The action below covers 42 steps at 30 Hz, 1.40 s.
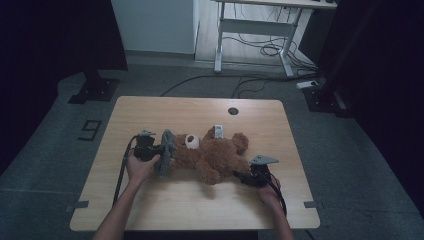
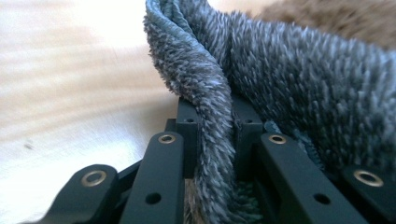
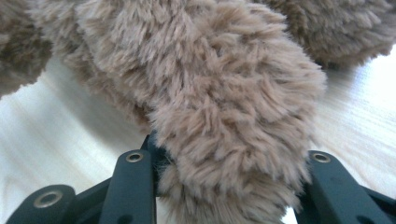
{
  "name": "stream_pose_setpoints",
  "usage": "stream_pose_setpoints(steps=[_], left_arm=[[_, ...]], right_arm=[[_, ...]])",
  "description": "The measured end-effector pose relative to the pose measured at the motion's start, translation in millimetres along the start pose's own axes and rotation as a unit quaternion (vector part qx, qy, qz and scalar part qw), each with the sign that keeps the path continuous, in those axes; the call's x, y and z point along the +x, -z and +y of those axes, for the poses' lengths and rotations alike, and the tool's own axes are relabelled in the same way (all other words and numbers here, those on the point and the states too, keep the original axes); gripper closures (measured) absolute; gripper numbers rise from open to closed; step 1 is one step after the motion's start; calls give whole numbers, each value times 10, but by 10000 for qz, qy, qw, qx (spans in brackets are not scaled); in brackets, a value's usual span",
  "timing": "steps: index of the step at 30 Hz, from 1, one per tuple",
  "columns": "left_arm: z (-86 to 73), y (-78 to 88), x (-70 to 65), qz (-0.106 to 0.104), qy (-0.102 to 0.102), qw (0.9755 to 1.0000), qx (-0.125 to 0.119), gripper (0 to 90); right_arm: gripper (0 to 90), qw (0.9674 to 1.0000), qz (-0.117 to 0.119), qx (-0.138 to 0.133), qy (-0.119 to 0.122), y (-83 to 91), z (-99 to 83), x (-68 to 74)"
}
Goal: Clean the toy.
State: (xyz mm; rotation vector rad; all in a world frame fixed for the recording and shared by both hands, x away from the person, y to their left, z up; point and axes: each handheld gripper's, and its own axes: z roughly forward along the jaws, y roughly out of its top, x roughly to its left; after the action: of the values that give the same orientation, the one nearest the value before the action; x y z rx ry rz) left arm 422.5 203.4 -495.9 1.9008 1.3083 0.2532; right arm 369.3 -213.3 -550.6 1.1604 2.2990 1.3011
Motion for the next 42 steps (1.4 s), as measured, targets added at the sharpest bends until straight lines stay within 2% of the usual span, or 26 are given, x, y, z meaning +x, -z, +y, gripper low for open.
stream_pose_setpoints(steps=[5, 7, 9, 10, 14, 17, 22, 28, 31, 34, 38, 42], left_arm=[[194, 215, -12, -96, -31, 9993, -370, 765], [275, 276, -73, -106, -146, 9985, -520, 764], [380, 305, -193, -166, -349, 9973, -620, 764], [440, 297, -262, -203, -450, 9968, -631, 763], [591, 203, -451, -316, -580, 9958, -641, 760], [639, 72, -564, -313, -696, 9959, -488, 759], [546, -52, -624, -92, -783, 9959, -450, 763], [443, -2, -607, -139, -806, 9960, -367, 772], [367, 14, -623, -100, -822, 9955, -465, 776], [286, 39, -615, -199, -729, 9956, -546, 778], [217, 81, -607, -300, -691, 9954, -587, 780], [143, 118, -617, -360, -707, 9948, -644, 780]], right_arm=[[563, 10000, -46, -61, -10, -119, 88, -43], [563, 9999, -45, -91, 18, -135, 97, -39], [562, 9999, -46, -89, 4, -125, 92, -41], [562, 10000, -41, -87, -9, -116, 89, -44], [557, 10000, -56, -74, -34, -87, 80, -34], [554, 10000, -53, -69, -14, -74, 72, -33], [550, 10000, -25, -66, -46, -64, 63, -31], [528, 10000, -49, -16, -34, -68, 60, 0], [513, 10000, -51, 37, -62, -61, 61, 21], [473, 9999, -14, 80, -114, -34, 61, 25], [378, 9997, 30, -64, -237, 85, 38, 16], [295, 9986, -5, -351, -389, 241, 44, 0]])
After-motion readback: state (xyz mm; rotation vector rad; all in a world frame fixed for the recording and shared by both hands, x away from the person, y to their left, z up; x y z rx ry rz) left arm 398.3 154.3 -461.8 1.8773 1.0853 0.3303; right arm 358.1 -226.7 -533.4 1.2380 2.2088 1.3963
